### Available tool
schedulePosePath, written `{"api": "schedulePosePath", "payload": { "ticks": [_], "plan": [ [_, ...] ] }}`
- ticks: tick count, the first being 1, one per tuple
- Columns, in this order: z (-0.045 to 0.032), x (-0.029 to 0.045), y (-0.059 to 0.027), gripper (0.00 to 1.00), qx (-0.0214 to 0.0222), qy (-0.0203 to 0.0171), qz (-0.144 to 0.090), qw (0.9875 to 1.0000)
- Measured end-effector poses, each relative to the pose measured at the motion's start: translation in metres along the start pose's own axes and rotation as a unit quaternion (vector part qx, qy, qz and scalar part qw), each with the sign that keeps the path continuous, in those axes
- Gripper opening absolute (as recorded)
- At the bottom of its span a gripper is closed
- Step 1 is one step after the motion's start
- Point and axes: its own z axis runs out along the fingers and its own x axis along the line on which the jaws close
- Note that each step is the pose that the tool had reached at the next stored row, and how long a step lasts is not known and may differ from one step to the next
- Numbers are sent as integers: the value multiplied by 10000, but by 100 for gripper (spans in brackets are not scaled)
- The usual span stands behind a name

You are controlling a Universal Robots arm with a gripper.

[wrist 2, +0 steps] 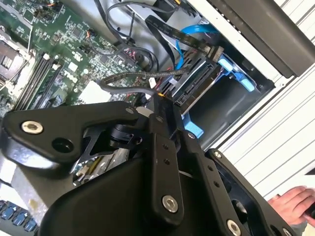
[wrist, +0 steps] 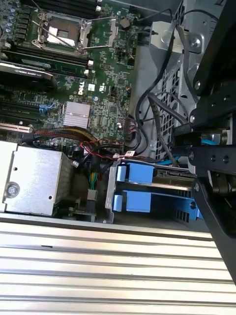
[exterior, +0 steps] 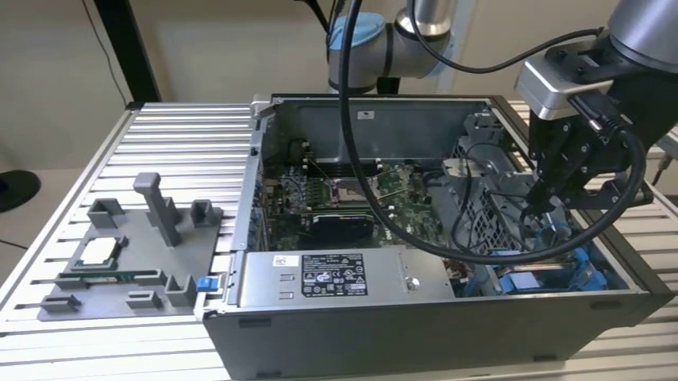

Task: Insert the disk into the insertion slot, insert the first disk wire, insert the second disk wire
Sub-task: 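Insert the first disk wire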

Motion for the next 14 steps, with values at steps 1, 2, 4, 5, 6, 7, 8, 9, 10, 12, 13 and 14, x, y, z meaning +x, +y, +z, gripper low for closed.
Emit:
{"api": "schedulePosePath", "payload": {
  "ticks": [1, 2, 4, 5, 6, 7, 8, 9, 10, 12, 13, 14],
  "plan": [
    [0, 0, 0, 0, 0, 0, 0, 10000],
    [0, 0, 0, 0, 0, 0, 0, 10000],
    [1, 0, -2, 0, 0, -1, 0, 10000],
    [2, 2, -10, 0, 0, -1, 0, 10000],
    [3, 4, -27, 0, 0, -1, 1, 10000],
    [5, 6, -50, 0, -2, 0, 1, 10000],
    [10, 10, -79, 0, -6, -1, 1, 10000],
    [20, 15, -113, 0, -14, -2, 3, 10000],
    [32, 20, -146, 0, -24, -4, 4, 10000],
    [54, 30, -210, 0, -46, -5, 7, 10000],
    [66, 35, -245, 0, -58, -5, 9, 10000],
    [77, 40, -273, 0, -69, -6, 10, 10000]
  ]
}}
